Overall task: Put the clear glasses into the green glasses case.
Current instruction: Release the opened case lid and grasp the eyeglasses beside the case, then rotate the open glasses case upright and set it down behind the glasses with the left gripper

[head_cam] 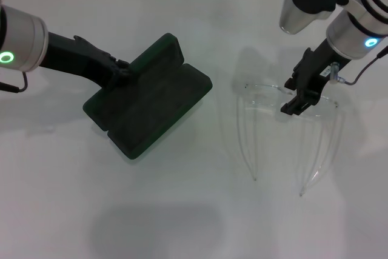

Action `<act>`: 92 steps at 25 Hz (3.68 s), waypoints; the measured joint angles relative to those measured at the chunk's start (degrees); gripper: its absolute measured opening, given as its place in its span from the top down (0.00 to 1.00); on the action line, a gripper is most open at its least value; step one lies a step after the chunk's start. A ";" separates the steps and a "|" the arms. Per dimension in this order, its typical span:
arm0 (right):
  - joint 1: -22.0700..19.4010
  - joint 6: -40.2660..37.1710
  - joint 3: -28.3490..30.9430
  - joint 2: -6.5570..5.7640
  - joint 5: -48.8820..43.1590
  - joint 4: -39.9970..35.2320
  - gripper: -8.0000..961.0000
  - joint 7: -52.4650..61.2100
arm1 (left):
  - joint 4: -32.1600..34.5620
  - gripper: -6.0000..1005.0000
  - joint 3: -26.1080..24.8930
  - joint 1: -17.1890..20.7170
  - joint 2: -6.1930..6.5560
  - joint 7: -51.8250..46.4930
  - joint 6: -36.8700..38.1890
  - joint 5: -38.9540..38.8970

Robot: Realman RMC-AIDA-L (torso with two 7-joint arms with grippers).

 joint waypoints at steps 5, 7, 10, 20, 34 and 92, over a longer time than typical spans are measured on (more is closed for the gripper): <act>0.36 0.52 -0.12 0.00 0.00 0.74 0.42 -0.03 | -0.09 0.78 0.00 0.00 0.00 0.02 -0.01 0.00; 0.42 0.80 -0.26 0.00 0.00 0.77 0.42 -0.03 | -0.19 0.78 -0.01 0.02 0.00 0.03 -0.01 0.00; 0.43 1.21 -0.35 0.00 0.06 0.80 0.46 -0.03 | -0.43 0.78 0.00 0.07 0.00 0.04 -0.01 0.00; 0.35 1.47 -0.45 0.02 0.09 0.99 0.70 -0.03 | -0.63 0.78 0.00 0.20 0.00 0.06 -0.01 0.01; -0.40 0.11 -0.43 0.10 0.08 -0.26 0.85 1.56 | -0.35 0.78 0.00 1.71 0.02 0.94 0.01 -0.61; -34.84 -39.04 73.65 -0.60 14.24 -41.97 0.91 -14.28 | -9.04 0.78 40.28 -17.68 -0.61 6.32 -18.62 1.01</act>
